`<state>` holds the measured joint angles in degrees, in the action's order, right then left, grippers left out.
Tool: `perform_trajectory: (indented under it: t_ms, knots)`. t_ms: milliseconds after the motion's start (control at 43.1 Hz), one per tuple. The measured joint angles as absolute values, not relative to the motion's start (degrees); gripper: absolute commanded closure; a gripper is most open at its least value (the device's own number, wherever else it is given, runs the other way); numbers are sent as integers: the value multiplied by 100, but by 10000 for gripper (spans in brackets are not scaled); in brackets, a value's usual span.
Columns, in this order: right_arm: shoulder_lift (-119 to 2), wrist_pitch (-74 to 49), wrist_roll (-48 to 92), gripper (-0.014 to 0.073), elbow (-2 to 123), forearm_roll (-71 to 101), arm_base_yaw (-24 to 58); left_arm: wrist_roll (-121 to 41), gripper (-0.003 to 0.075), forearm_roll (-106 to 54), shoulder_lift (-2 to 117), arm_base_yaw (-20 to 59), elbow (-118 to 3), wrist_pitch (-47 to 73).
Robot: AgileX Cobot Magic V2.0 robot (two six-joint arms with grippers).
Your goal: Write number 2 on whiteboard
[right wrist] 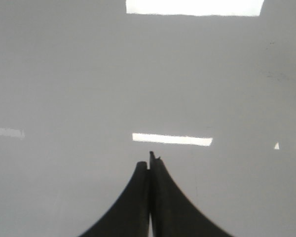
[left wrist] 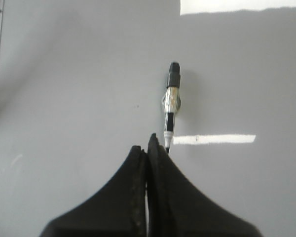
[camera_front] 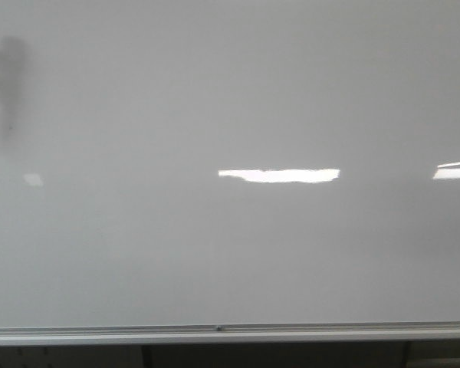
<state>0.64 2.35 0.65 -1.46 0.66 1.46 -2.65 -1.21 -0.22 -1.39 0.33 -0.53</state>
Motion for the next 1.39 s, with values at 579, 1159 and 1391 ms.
perform_trajectory:
  t_ms: [579,1159,1391]
  knots:
    - [-357,-1196,54,659,2036,66,146,-265,741,-121,-22,-139,-1602,-82]
    - [-2318,-3048,54,659,3528,66,146,-265,741,-121,1713,-139,-3504,2642]
    - [-2692,-3158,54,659,3528,66,146,-255,741,-121,2494,-139,-3504,3362]
